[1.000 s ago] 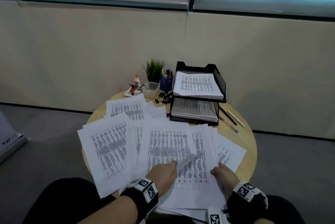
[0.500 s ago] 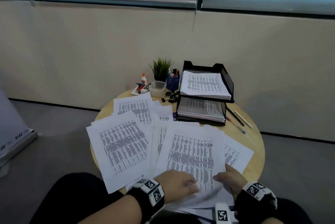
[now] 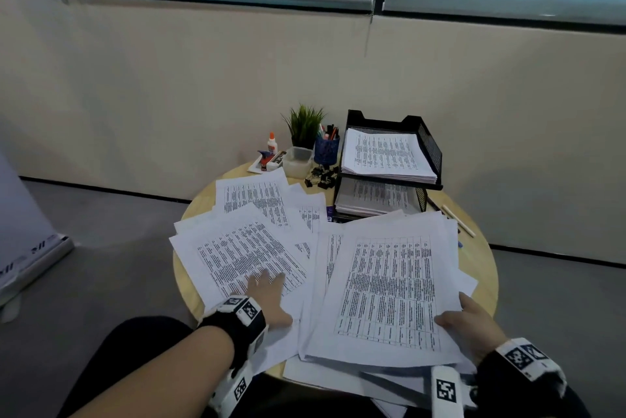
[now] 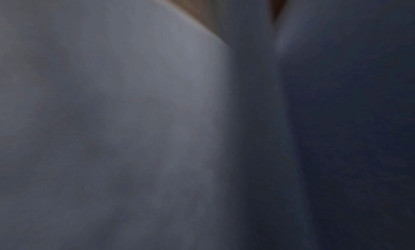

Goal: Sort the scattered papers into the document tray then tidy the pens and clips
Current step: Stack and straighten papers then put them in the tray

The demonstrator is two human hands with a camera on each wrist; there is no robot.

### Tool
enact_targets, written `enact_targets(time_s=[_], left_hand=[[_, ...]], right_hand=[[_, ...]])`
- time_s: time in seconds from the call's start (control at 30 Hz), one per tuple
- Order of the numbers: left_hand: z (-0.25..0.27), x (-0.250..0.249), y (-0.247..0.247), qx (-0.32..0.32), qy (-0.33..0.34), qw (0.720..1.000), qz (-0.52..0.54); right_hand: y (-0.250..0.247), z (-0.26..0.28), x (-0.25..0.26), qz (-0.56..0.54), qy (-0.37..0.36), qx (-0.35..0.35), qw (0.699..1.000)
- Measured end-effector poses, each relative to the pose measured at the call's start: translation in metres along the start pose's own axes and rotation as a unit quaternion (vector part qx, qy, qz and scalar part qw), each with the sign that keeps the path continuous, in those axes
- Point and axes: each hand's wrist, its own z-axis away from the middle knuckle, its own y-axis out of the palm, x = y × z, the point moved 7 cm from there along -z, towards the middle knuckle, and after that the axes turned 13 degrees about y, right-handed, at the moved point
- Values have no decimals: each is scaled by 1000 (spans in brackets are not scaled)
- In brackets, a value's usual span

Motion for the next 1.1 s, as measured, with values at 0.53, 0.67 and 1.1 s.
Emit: enact_targets(time_s=[0.53, 0.67, 1.1], left_hand=[[-4, -4, 3, -12, 7, 999, -32], [-3, -4, 4, -32, 24, 999, -19], [13, -25, -33, -158, 94, 982, 33]], right_hand=[[-34, 16, 13, 2, 21, -52, 998], [-30, 17, 12, -11, 11, -46, 999], [-30, 6, 1, 38, 19, -110, 993]])
